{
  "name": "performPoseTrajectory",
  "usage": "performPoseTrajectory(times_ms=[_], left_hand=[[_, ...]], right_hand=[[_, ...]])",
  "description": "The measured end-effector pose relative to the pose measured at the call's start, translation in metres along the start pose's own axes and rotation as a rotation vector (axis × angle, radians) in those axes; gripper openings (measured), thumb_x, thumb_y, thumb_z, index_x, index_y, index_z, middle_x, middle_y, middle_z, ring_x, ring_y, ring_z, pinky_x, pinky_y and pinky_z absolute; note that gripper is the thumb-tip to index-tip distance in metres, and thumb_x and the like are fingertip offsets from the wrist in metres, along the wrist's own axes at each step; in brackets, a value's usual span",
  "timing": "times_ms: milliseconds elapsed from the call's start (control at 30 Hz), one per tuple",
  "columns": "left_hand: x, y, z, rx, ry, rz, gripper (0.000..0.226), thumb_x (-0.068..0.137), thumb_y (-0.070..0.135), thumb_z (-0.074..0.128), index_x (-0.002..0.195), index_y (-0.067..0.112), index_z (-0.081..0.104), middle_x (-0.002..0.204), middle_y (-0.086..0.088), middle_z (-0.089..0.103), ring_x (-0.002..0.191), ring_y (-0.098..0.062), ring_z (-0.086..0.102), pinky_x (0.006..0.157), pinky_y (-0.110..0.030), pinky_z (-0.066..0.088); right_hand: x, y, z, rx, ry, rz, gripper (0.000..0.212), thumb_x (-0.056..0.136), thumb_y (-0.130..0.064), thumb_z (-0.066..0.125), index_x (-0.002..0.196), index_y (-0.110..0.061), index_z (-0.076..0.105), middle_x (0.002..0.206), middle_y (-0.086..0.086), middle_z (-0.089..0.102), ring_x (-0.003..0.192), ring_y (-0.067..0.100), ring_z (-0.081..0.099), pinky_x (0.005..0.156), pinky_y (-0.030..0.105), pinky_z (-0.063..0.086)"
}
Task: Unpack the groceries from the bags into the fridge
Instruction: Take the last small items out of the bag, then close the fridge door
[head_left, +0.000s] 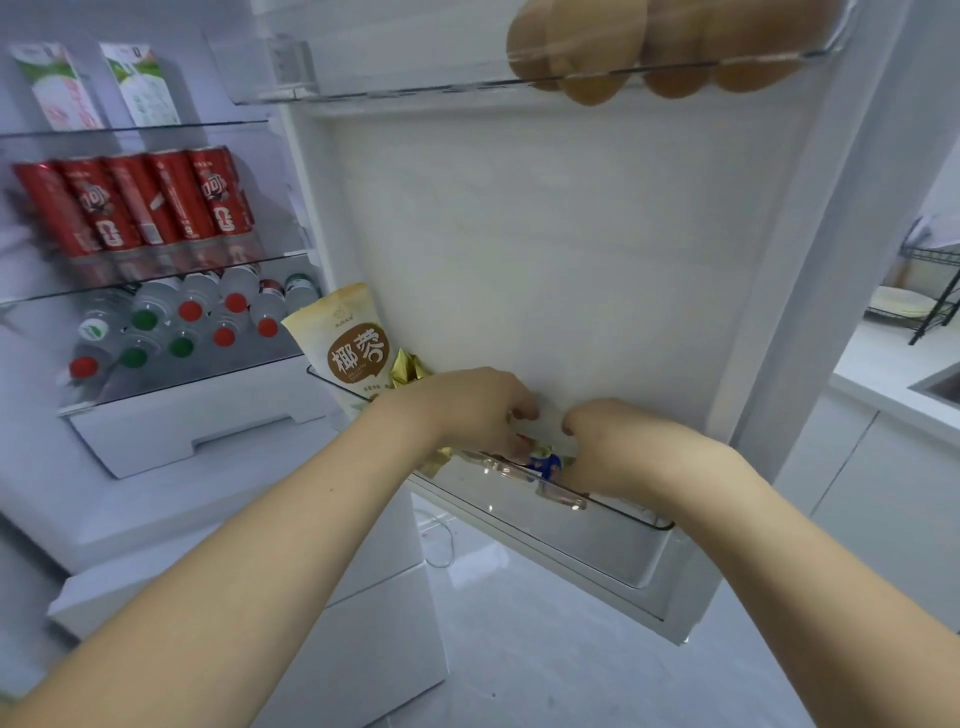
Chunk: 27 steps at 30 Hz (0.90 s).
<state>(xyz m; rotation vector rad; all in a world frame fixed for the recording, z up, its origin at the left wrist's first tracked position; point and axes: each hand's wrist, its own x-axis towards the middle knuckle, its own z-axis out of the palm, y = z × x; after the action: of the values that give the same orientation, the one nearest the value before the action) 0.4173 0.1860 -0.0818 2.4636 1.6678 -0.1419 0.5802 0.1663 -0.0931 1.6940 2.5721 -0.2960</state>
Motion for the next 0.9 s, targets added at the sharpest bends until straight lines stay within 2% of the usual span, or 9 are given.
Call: performPoseTrajectory(times_ms=[33, 100, 267, 367, 467, 533, 700, 833, 900], left_hand=[[-0.006, 0.000, -0.001, -0.022, 0.025, -0.016, 0.055, 0.090, 0.048, 0.064, 0.138, 0.024, 0.054, 0.133, 0.005, 0.055, 0.118, -0.015, 0.053, 0.091, -0.024, 0.043], [-0.017, 0.003, -0.003, -0.049, 0.081, -0.049, 0.052, 0.093, 0.049, 0.059, 0.139, 0.025, 0.053, 0.136, 0.006, 0.053, 0.119, -0.012, 0.051, 0.088, -0.020, 0.037], [-0.044, 0.020, 0.000, -0.006, 0.221, -0.241, 0.045, 0.099, 0.046, 0.046, 0.131, 0.015, 0.057, 0.132, -0.004, 0.055, 0.118, -0.022, 0.053, 0.095, -0.031, 0.044], [-0.065, 0.033, 0.004, 0.031, 0.322, -0.322, 0.043, 0.099, 0.043, 0.045, 0.120, 0.008, 0.058, 0.121, -0.007, 0.057, 0.111, -0.026, 0.056, 0.089, -0.041, 0.048], [-0.089, 0.052, 0.004, 0.025, 0.442, -0.369, 0.058, 0.090, 0.051, 0.037, 0.119, 0.005, 0.057, 0.122, -0.011, 0.057, 0.112, -0.029, 0.055, 0.090, -0.043, 0.046], [-0.102, 0.067, 0.001, 0.024, 0.513, -0.376, 0.067, 0.085, 0.053, 0.033, 0.122, 0.002, 0.057, 0.126, -0.014, 0.056, 0.116, -0.031, 0.053, 0.095, -0.043, 0.044], [-0.119, 0.105, -0.013, 0.086, 0.635, -0.353, 0.070, 0.089, 0.048, 0.041, 0.142, 0.002, 0.044, 0.146, -0.015, 0.045, 0.133, -0.030, 0.043, 0.110, -0.035, 0.032], [-0.117, 0.127, -0.022, 0.144, 0.715, -0.302, 0.075, 0.088, 0.058, 0.032, 0.142, 0.007, 0.046, 0.149, -0.010, 0.044, 0.135, -0.025, 0.041, 0.111, -0.034, 0.033], [-0.112, 0.138, -0.027, 0.139, 0.733, -0.278, 0.068, 0.094, 0.055, 0.040, 0.144, 0.010, 0.044, 0.151, -0.007, 0.042, 0.138, -0.020, 0.038, 0.112, -0.029, 0.029]], right_hand=[[-0.004, 0.000, -0.004, 0.032, 0.025, -0.001, 0.042, 0.089, -0.038, 0.062, 0.123, -0.014, 0.055, 0.121, 0.007, 0.059, 0.110, 0.025, 0.057, 0.086, 0.031, 0.051], [-0.012, 0.000, -0.011, 0.098, 0.081, -0.027, 0.052, 0.091, -0.041, 0.059, 0.133, -0.013, 0.051, 0.133, 0.008, 0.053, 0.122, 0.025, 0.052, 0.098, 0.034, 0.046], [-0.031, -0.001, -0.020, 0.162, 0.243, -0.141, 0.051, 0.096, -0.045, 0.048, 0.131, -0.009, 0.051, 0.135, 0.009, 0.050, 0.123, 0.025, 0.049, 0.099, 0.034, 0.042], [-0.045, 0.000, -0.024, 0.234, 0.327, -0.210, 0.050, 0.097, -0.045, 0.046, 0.129, -0.007, 0.050, 0.136, 0.009, 0.049, 0.124, 0.026, 0.048, 0.100, 0.038, 0.042], [-0.058, 0.006, -0.027, 0.292, 0.487, -0.335, 0.046, 0.099, -0.040, 0.044, 0.131, -0.007, 0.050, 0.138, 0.008, 0.050, 0.125, 0.024, 0.047, 0.099, 0.031, 0.036], [-0.068, 0.013, -0.030, 0.327, 0.598, -0.425, 0.047, 0.101, -0.039, 0.042, 0.136, -0.009, 0.047, 0.142, 0.006, 0.048, 0.128, 0.021, 0.045, 0.098, 0.026, 0.033], [-0.094, 0.037, -0.045, 0.428, 0.860, -0.581, 0.048, 0.100, -0.034, 0.039, 0.135, -0.004, 0.050, 0.139, 0.009, 0.051, 0.128, 0.019, 0.044, 0.102, 0.014, 0.025], [-0.104, 0.059, -0.061, 0.453, 1.084, -0.647, 0.038, 0.096, -0.019, 0.045, 0.127, 0.000, 0.057, 0.130, 0.012, 0.056, 0.122, 0.024, 0.051, 0.107, 0.019, 0.032], [-0.107, 0.071, -0.068, 0.470, 1.207, -0.638, 0.036, 0.094, -0.011, 0.047, 0.126, 0.001, 0.057, 0.129, 0.014, 0.055, 0.122, 0.026, 0.049, 0.109, 0.021, 0.031]])
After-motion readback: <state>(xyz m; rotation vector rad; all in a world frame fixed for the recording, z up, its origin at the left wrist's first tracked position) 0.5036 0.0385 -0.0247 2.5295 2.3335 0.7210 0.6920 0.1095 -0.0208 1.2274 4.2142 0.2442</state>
